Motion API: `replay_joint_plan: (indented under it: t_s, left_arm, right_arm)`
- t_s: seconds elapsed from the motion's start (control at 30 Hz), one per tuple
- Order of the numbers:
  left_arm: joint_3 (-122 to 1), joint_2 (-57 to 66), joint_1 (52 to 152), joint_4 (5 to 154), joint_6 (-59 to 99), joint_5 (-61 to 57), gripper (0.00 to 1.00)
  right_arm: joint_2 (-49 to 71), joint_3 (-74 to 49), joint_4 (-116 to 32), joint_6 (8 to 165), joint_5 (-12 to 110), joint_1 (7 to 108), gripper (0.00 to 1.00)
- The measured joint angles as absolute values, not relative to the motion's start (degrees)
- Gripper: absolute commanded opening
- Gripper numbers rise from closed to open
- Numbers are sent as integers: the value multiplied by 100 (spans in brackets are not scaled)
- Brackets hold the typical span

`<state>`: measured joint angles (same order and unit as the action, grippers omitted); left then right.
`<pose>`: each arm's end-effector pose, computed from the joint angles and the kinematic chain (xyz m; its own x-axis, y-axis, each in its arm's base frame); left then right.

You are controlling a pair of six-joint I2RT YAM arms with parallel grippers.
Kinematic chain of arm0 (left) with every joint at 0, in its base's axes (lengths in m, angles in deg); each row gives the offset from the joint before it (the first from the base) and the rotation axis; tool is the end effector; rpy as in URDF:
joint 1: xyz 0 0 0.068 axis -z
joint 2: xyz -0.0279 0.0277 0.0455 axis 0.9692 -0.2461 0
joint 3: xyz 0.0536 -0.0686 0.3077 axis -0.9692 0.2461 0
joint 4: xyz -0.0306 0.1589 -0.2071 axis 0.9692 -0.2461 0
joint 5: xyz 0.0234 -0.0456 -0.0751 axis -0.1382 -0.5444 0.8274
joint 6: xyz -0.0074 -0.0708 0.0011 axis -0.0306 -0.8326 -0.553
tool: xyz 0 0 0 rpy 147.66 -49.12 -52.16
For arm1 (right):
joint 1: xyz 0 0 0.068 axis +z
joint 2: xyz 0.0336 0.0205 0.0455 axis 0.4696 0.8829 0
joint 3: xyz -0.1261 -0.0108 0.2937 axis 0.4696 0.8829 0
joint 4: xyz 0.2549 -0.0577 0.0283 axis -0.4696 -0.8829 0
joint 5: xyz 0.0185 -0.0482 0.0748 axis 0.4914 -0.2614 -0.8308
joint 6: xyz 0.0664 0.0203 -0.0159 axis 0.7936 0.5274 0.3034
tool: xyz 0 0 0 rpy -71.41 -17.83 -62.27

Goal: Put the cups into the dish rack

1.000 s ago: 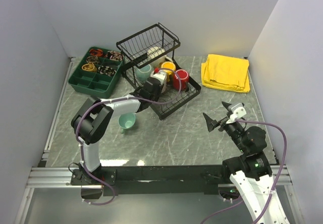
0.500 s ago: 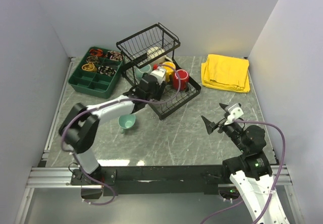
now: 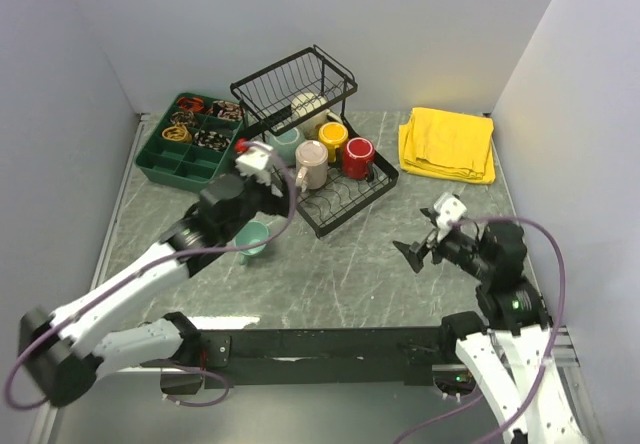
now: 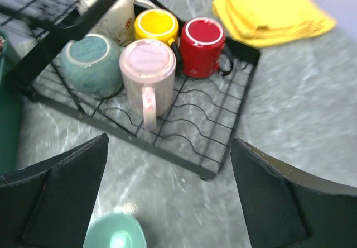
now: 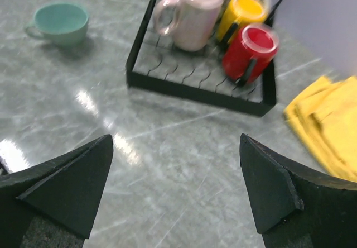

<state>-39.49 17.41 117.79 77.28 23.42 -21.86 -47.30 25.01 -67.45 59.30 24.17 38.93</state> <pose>0.2004 -0.1647 0.3743 -0.2209 0.0109 -0.9752 0.4806 0.8713 -0.0991 0.0681 0.0455 0.3321 0.0529 -0.2844 -0.9572 -0.7055 0.6678 -0.2374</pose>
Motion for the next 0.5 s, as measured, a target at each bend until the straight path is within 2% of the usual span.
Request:
replay_joint_plan:
  t_s: [0.1,0.3,0.4,0.5]
  left_arm:
    - [-3597,2699,11718,7416,1934,-2167,96]
    - [-2813,3665,11137,6767,845,-2020,96]
    - [-2351,3842,10505,6306,266,-1747,96]
    - [-2061,3693,9906,5958,-178,-1378,96]
  right_arm:
    - [-3854,1959,-7420,5616,2074,3799,100]
    - [-1922,674,-9177,4339,1418,3771,100]
    - [-1450,700,-9418,4105,1311,3746,100]
    - [-1590,1244,-9245,4217,1261,3722,100]
